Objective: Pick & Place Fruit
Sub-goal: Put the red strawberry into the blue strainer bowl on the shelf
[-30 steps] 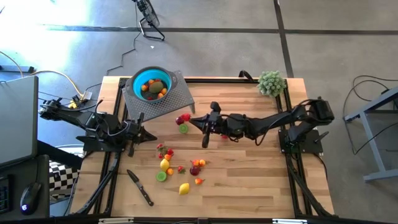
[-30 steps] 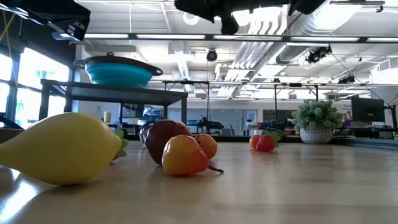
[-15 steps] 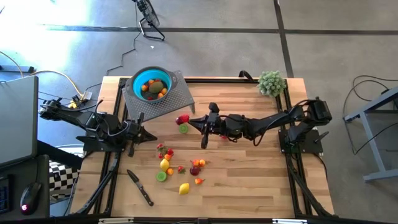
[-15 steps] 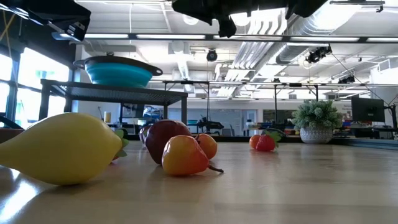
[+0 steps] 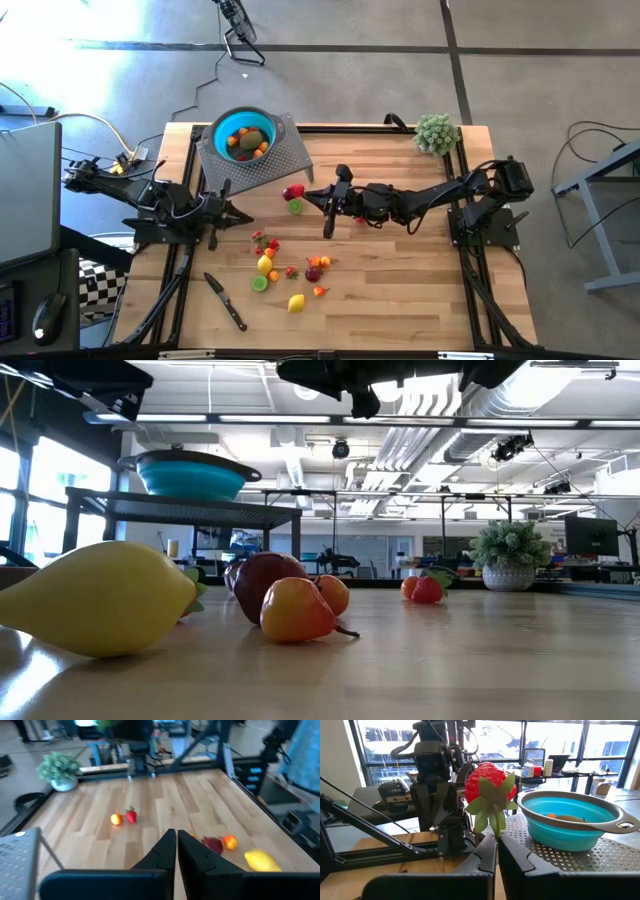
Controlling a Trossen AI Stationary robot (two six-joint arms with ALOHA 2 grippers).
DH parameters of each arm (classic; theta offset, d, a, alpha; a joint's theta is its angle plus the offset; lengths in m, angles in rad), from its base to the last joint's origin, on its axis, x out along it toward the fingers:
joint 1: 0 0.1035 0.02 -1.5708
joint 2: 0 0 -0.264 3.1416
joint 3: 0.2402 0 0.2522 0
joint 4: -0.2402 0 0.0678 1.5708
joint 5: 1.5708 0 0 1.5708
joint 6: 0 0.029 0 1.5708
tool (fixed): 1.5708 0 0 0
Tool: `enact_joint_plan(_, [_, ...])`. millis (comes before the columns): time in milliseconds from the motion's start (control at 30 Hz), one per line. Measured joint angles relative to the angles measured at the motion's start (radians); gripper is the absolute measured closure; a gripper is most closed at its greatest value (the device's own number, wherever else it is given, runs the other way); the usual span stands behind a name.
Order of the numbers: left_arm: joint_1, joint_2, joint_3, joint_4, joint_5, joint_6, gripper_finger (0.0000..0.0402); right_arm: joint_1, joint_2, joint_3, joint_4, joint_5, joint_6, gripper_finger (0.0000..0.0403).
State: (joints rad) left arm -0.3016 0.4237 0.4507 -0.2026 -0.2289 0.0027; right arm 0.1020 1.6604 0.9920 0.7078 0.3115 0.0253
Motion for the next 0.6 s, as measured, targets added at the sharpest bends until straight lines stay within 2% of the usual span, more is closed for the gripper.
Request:
enact_joint_plan(333, [0.000,0.077,0.000,0.065,-0.026,-0.007,0.0264,0.000,0.000,0.000,-0.001,0.000,0.003,0.0399])
enact_joint_plan(600, [0.000,0.163,0.000,0.181,-0.028,-0.007,0.0188,0.000,0.000,0.000,-0.001,0.000,0.003,0.0399])
